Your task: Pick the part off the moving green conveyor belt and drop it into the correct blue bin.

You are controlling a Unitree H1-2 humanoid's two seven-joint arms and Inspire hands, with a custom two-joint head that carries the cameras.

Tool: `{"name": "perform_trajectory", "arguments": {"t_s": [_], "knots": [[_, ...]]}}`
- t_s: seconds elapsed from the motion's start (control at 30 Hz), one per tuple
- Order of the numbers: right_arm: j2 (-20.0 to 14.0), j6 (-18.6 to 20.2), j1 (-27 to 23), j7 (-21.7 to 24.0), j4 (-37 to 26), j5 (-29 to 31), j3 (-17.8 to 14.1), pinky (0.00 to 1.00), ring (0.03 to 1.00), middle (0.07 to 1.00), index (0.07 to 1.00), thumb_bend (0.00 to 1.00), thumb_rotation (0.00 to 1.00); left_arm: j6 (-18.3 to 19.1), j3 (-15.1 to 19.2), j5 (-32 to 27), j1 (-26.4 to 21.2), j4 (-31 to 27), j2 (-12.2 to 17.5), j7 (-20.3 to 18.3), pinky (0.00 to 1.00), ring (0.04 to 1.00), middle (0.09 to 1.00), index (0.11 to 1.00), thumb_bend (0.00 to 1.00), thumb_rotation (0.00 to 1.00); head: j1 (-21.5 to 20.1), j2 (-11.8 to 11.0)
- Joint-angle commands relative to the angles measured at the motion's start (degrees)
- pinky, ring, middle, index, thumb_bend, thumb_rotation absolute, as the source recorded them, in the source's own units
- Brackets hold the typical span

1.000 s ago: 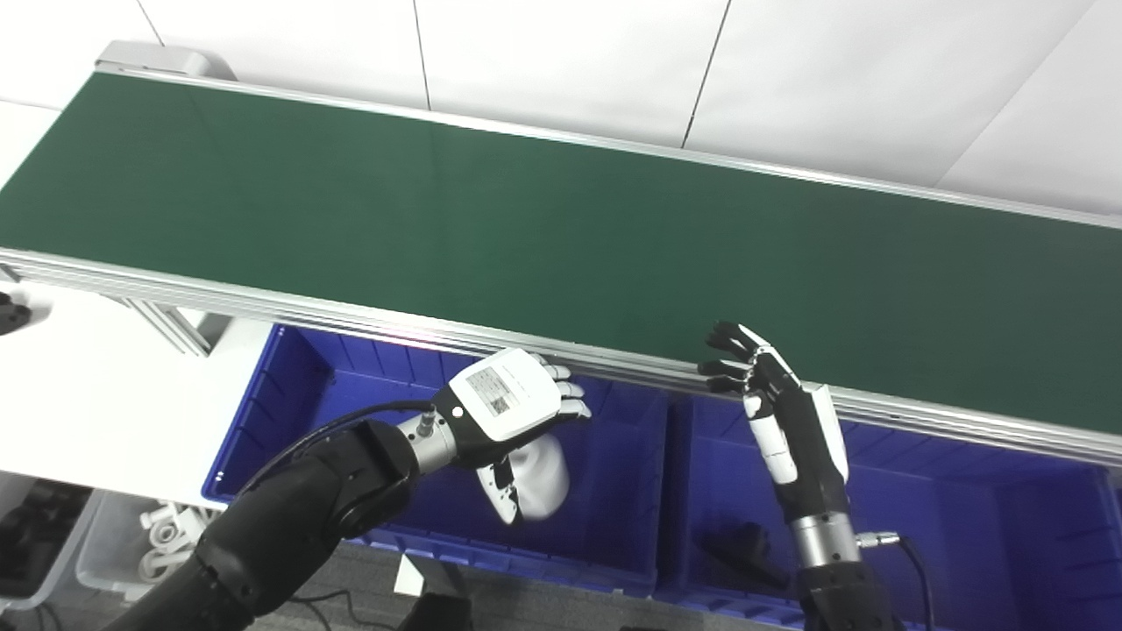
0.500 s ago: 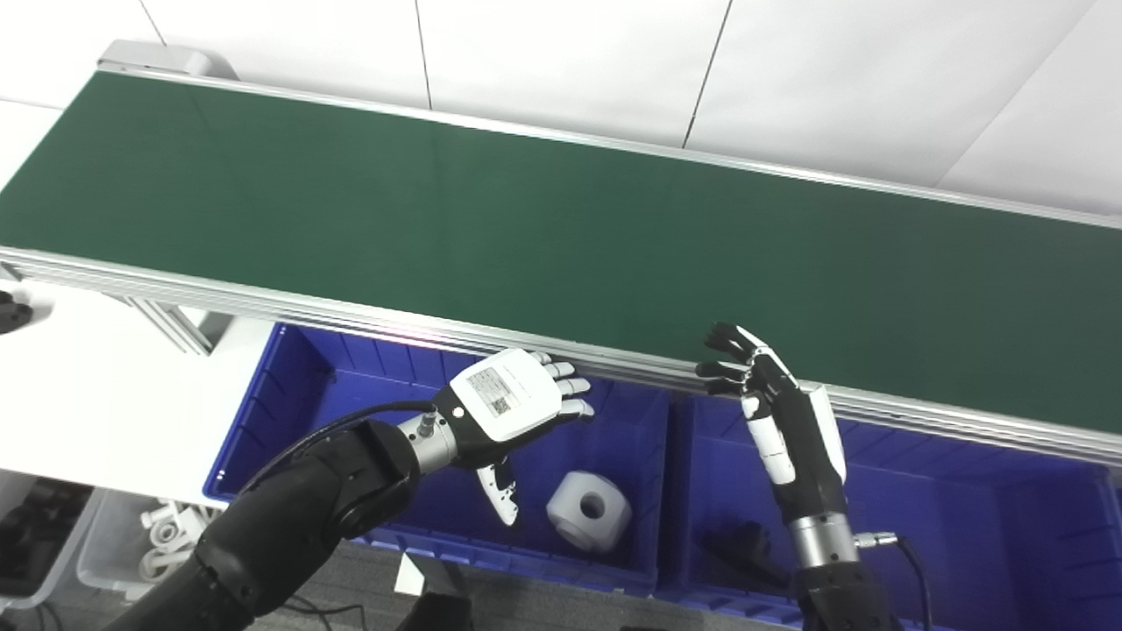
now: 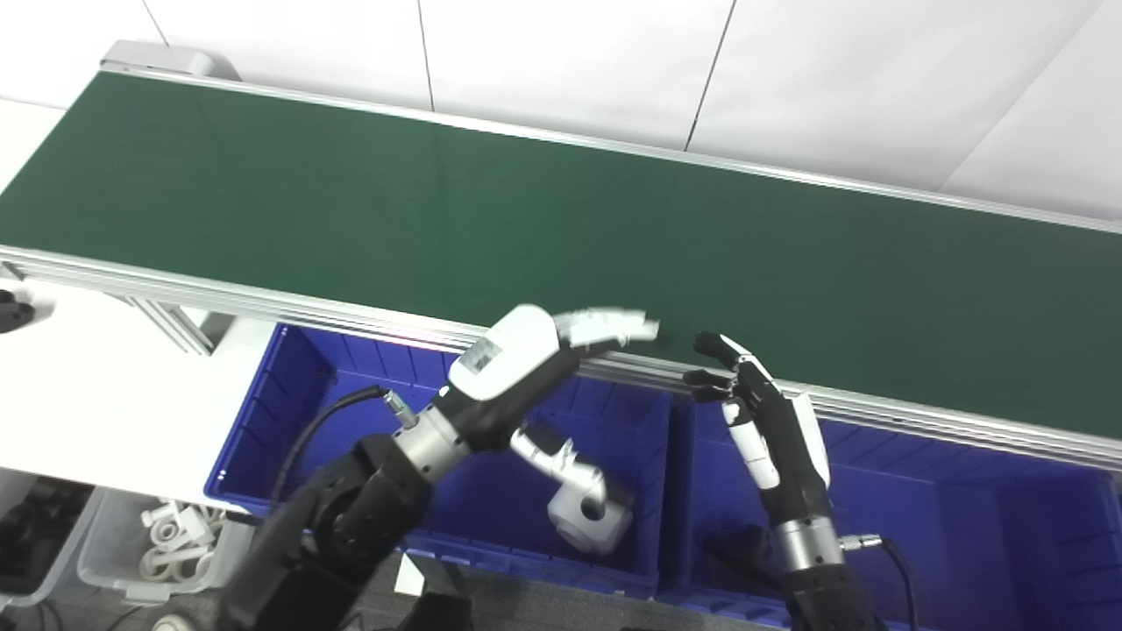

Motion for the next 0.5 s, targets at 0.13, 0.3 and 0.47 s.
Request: {"name": "perform_trajectory", "arguments": {"t_s": [0.13,0.3,0.47], "knots": [[0.9,-5.0,0.3,-1.9,0.1,-1.0,-0.6,0.67,0.706,0.815,0.829,0.76,1.0,-3.1,3.6,-9.6,-0.8,8.5,-4.1,2.7,0.89,0.951,0.964,0.938,0.88,0.73,-0.7,-1.3],[1.3,-6.3,0.8,-2.9,1.3,-1.9,-0.6,0.67,0.709,0.812,0.831,0.75,1.0,-5.4,4.0,-14.7,-1.3,16.1,-4.5,1.1,0.96,0.998,0.999,0.977,0.91,0.78,-1.8,-2.9],[1.6,-6.7,1.0,-3.8,2.2,-3.1,-0.6,0.68,0.699,0.793,0.826,0.75,1.0,-5.6,2.9,-16.5,-1.2,19.8,-3.7,-1.5,0.97,1.0,1.0,0.986,0.94,0.79,-2.8,-4.4]]}}
